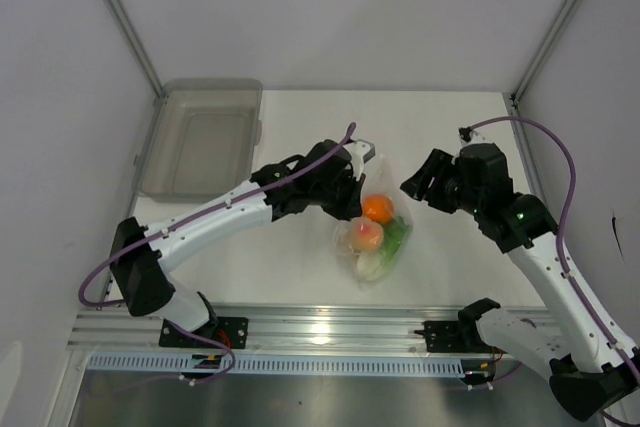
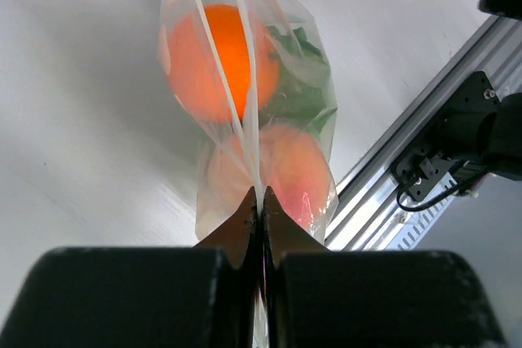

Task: Place the food in the zip-top bag and seal the zipper
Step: Zip the zipper food storage bag at the center of the board.

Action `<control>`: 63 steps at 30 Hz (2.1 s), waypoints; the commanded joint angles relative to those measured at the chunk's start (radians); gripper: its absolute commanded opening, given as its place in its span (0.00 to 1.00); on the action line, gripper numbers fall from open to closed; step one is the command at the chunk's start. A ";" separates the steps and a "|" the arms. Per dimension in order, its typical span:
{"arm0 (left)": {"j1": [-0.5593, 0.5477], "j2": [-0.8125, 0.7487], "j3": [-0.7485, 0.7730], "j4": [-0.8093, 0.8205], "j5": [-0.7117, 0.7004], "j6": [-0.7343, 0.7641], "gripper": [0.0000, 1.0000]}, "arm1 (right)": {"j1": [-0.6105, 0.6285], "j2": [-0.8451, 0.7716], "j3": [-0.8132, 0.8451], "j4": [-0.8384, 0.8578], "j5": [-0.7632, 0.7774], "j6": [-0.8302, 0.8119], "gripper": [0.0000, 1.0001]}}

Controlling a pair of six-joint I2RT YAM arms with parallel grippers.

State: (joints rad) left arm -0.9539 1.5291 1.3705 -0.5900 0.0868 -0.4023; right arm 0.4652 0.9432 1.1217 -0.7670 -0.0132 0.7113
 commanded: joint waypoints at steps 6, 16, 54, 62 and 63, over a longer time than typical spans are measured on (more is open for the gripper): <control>0.082 -0.150 -0.039 0.015 0.261 0.172 0.01 | -0.105 0.008 -0.065 0.124 -0.303 -0.352 0.56; 0.171 -0.240 -0.060 -0.057 0.577 0.295 0.01 | -0.125 0.045 -0.137 0.325 -0.588 -0.397 0.50; 0.201 -0.561 -0.062 -0.169 1.015 0.324 0.01 | -0.074 -0.049 -0.240 0.896 -1.228 -0.361 0.68; 0.201 -0.563 -0.044 -0.169 1.004 0.316 0.01 | 0.050 0.023 -0.175 0.794 -1.234 -0.464 0.66; 0.201 -0.563 -0.044 -0.169 1.002 0.316 0.01 | 0.053 0.025 -0.175 0.805 -1.234 -0.460 0.65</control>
State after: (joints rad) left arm -0.7589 0.9878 1.2816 -0.7956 1.0504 -0.0795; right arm 0.5041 0.9642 0.9001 0.0166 -1.2205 0.2844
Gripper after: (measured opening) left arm 0.005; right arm 0.664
